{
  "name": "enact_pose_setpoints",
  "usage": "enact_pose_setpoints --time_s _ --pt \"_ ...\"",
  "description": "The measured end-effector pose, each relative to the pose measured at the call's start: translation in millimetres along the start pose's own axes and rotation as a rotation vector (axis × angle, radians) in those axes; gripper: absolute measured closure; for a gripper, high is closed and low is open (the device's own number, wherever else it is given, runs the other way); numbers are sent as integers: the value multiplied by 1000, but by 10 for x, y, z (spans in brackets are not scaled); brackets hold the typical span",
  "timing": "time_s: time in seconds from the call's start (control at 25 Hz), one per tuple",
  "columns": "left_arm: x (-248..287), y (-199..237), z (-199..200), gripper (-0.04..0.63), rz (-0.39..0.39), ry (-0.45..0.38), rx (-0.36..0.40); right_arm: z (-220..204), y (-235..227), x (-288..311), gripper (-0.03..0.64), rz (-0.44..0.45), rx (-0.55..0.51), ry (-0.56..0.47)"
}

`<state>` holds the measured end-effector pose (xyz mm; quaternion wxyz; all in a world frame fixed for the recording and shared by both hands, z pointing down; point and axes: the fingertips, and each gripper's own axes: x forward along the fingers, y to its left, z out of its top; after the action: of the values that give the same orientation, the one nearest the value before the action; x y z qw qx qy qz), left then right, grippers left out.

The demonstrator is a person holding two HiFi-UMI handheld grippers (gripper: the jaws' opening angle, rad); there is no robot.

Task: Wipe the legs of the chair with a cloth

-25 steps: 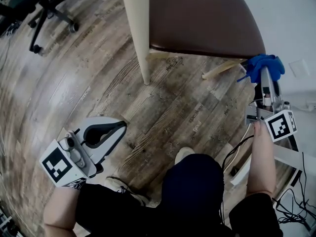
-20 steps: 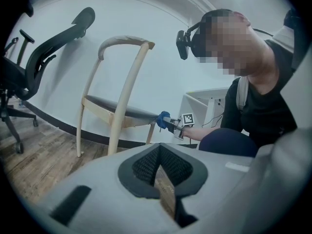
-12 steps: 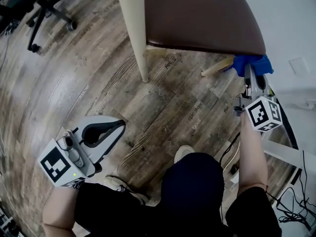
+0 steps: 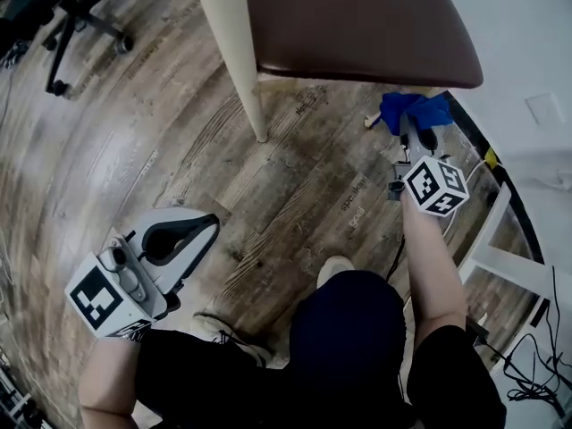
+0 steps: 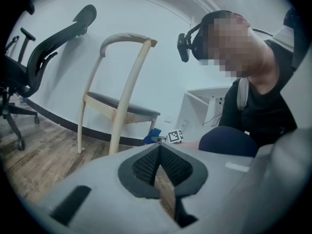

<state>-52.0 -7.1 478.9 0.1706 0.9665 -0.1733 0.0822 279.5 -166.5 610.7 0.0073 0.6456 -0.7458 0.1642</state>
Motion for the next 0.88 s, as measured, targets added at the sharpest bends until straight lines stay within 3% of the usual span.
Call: enact_pose_setpoints --time_s 0.48,0.72,0.88 --pt "-84 81 -40 598 22 6 -12 -1508 -381 448 551 -14 316 290" --pt "-125 128 -77 598 30 12 -22 -2062 -546 529 551 -92 501 438" --pt "-165 151 -81 598 30 6 -28 -2239 -600 546 549 -130 629 480"
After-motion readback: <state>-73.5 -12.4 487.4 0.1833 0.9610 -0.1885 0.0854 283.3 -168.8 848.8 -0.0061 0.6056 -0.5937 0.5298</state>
